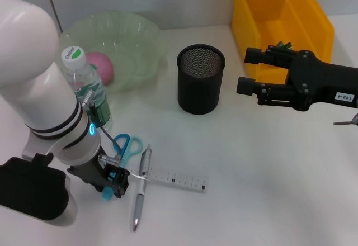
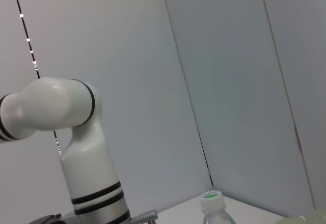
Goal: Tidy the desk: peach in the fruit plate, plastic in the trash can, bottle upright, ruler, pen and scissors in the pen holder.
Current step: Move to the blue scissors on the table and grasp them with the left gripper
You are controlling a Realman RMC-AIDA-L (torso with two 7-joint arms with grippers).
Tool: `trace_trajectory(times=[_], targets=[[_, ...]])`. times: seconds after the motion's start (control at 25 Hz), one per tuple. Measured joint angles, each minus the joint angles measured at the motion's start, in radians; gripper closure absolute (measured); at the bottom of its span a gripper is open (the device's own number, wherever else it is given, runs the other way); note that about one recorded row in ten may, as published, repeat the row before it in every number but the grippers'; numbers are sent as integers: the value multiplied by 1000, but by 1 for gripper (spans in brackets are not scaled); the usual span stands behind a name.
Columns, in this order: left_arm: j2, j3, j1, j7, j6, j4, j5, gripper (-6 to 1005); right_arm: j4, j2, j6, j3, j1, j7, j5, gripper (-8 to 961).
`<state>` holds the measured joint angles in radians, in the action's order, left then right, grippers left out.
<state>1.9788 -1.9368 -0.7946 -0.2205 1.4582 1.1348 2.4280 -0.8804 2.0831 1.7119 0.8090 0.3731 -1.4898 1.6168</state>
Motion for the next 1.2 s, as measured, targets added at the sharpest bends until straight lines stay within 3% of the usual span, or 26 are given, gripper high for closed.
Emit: trace_trajectory(times=[0.16,0.8,1.0,1.2], targets=[[0,-1,0,-1,0,-1,-1,629,-1,0,0,0,0,-1,0,128],[-2,-11,-5,25,-25,-39,-36,658,-32,0,2,7,-5,-35,0,129],[-3,-12,-4,25,-32,-32,-36,819,-40,0,1,9,-5,-43,0,129],[-7,-12,8,-2,-34,-1,-21,819,-40,0,1,8,-5,-49,1,128]])
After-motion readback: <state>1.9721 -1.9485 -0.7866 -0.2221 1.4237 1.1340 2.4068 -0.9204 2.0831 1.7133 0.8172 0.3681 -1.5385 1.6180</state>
